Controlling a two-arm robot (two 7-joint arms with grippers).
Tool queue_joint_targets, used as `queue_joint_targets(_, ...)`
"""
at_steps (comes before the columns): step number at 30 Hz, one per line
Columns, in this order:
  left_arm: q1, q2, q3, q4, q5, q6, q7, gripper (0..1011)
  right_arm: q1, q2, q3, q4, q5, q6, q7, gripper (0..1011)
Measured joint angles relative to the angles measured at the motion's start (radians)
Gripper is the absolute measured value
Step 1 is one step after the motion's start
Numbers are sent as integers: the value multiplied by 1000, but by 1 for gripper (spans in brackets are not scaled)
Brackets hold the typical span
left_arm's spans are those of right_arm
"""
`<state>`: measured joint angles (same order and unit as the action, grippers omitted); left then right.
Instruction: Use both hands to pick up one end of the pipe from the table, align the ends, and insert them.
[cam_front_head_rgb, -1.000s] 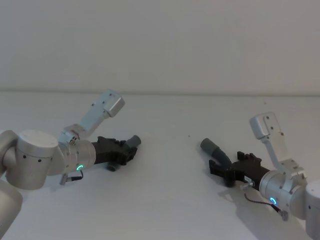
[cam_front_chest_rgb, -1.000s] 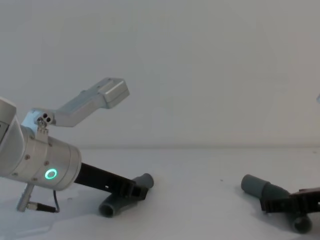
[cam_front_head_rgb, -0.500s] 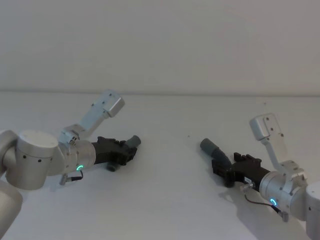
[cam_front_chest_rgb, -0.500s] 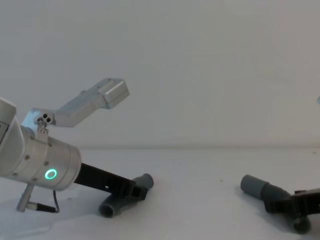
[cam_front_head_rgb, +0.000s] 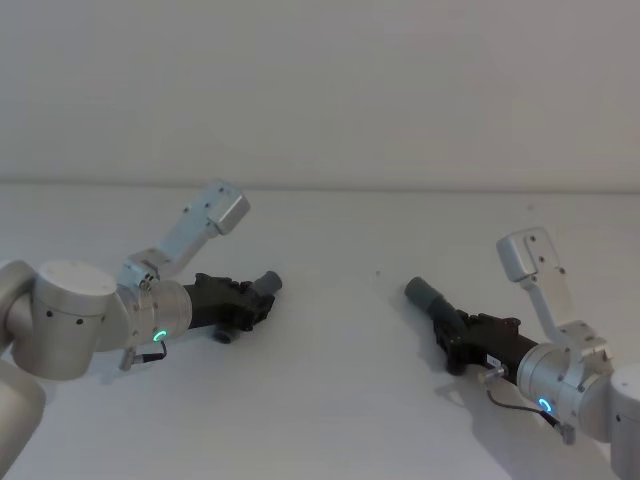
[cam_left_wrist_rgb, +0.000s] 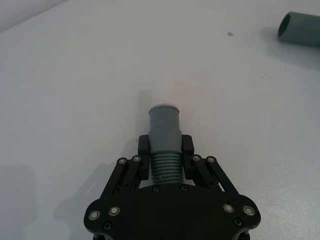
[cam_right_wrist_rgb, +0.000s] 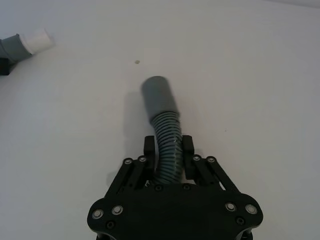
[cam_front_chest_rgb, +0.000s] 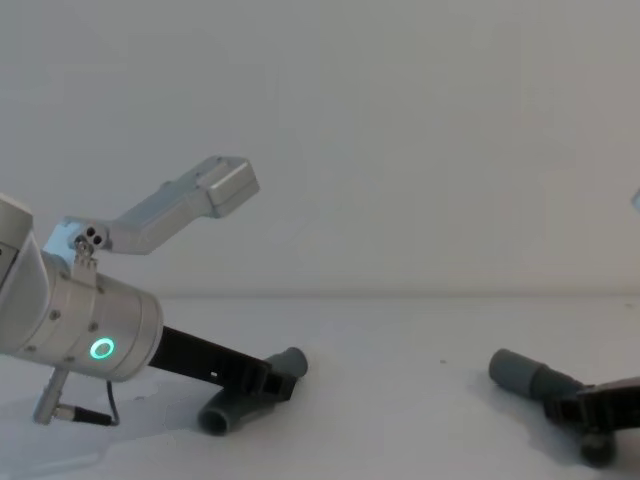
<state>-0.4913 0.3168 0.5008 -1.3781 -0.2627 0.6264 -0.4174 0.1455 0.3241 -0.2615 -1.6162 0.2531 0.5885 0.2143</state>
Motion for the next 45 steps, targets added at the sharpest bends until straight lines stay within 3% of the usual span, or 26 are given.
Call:
queue_joint_targets(5,0,0,0,0,0,0,0,353,0,0,0,-1,0,0,0,190)
queue_joint_targets(9,0,0,0,0,0,0,0,353,0,0,0,-1,0,0,0,160)
queue_joint_targets(30,-2,1,-1,-7,7,5,4,353,-2,1,10,3,4,-19,18,157)
queue_joint_targets(45,-25,36,12,-75,61,-3,14,353,-7,31,48,-37,67,-75,103,148)
